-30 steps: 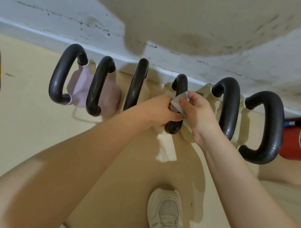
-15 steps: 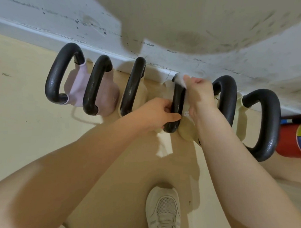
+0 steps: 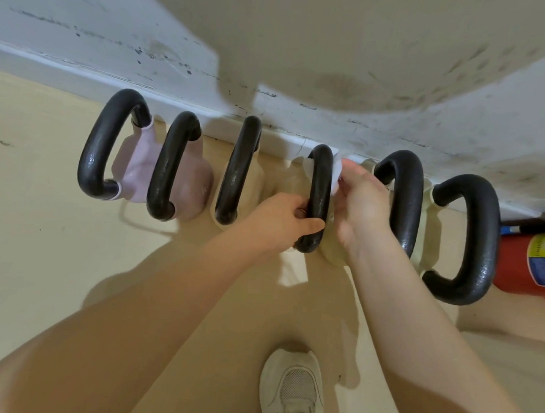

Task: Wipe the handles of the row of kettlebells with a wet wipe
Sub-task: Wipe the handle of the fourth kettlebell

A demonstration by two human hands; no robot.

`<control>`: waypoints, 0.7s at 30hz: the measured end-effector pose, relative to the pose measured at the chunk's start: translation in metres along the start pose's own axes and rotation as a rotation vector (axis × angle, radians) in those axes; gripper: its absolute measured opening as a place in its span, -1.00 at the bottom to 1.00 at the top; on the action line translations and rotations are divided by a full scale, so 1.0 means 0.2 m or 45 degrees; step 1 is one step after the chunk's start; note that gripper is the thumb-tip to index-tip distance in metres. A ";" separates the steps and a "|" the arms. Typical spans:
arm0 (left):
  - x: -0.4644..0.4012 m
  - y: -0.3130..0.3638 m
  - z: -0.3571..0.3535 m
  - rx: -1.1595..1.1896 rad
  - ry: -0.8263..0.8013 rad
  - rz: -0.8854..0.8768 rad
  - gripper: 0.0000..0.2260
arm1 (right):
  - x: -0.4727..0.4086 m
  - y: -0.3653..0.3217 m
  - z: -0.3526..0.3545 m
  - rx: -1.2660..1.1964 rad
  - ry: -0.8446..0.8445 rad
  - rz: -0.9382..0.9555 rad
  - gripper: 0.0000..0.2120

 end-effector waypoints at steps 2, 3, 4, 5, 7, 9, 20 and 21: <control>0.00 0.00 0.00 0.012 0.003 0.004 -0.74 | 0.03 -0.03 0.03 0.162 0.023 0.280 -0.84; -0.01 0.00 0.00 0.008 0.004 0.006 -0.74 | 0.06 -0.06 0.03 0.206 0.012 0.390 -0.83; -0.01 0.00 0.00 0.001 0.004 0.006 -0.74 | 0.07 -0.07 0.02 0.232 -0.006 0.468 -0.83; -0.01 -0.01 0.00 -0.005 0.004 0.006 -0.75 | 0.08 -0.08 0.02 0.234 -0.026 0.511 -0.82; -0.01 -0.01 0.00 -0.005 0.003 0.006 -0.75 | 0.09 -0.07 0.01 0.195 -0.062 0.527 -0.84; -0.02 -0.01 0.00 -0.015 0.004 0.000 -0.76 | 0.09 -0.06 0.02 0.201 -0.038 0.535 -0.89; -0.01 -0.02 0.01 -0.013 0.045 -0.046 -0.76 | 0.03 -0.07 -0.06 0.492 -0.041 0.348 -0.86; -0.01 -0.01 0.01 -0.014 0.050 -0.052 -0.76 | 0.02 -0.08 -0.07 0.554 -0.036 0.427 -0.82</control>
Point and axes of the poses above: each hand's wrist, its own x-axis away from the middle knuckle, its own z-axis out of the back of the hand, y = z × x, the point moved 7 cm from there along -x, towards the middle knuckle, and after that the axes turned 9 degrees about x, right-handed, at the moved point
